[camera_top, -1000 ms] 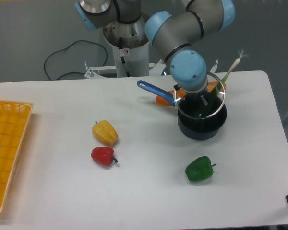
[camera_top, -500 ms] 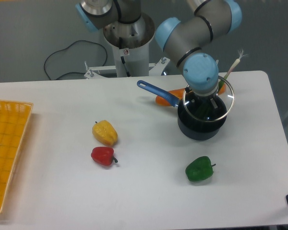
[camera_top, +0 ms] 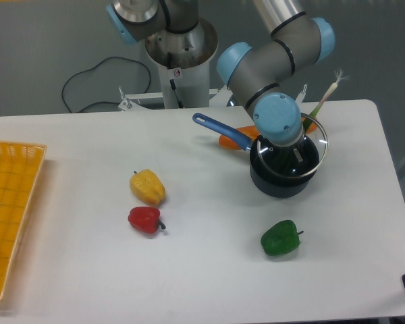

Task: Close the pot lid
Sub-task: 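Lower the glass lid onto the black pot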

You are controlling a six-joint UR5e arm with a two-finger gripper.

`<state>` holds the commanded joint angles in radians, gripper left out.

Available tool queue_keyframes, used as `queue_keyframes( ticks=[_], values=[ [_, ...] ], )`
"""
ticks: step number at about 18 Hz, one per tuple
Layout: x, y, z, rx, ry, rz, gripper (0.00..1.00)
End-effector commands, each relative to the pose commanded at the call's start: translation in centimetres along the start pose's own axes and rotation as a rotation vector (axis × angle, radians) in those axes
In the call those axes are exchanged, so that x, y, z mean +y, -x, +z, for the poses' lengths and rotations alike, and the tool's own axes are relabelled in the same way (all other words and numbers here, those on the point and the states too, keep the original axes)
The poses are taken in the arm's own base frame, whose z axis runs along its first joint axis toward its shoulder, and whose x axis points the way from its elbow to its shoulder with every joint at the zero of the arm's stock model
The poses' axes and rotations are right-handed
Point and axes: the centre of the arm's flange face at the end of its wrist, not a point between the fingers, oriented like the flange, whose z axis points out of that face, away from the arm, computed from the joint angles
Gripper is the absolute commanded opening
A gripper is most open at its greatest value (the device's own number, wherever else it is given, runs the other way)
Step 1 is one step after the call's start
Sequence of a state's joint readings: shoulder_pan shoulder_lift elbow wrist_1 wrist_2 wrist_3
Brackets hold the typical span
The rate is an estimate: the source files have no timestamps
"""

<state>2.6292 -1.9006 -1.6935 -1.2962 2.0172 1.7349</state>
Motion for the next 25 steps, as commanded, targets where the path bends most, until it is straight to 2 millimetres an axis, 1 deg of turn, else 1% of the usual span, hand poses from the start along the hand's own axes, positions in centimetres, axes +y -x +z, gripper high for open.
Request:
queue_keyframes(
  ticks=[7,8,21,25],
  values=[
    [-0.2,0.1,-0.1,-0.003,-0.001,-0.021,0.49],
    [-0.6,0.2,-0.2,-0.004,0.001,-0.018,0.48],
    [-1.3,0.4,-0.1,-0.003,0.006,-0.023,0.50],
    [-1.4,0.5,-0.1,-0.003,0.006,-0.021,0.53]
  ],
)
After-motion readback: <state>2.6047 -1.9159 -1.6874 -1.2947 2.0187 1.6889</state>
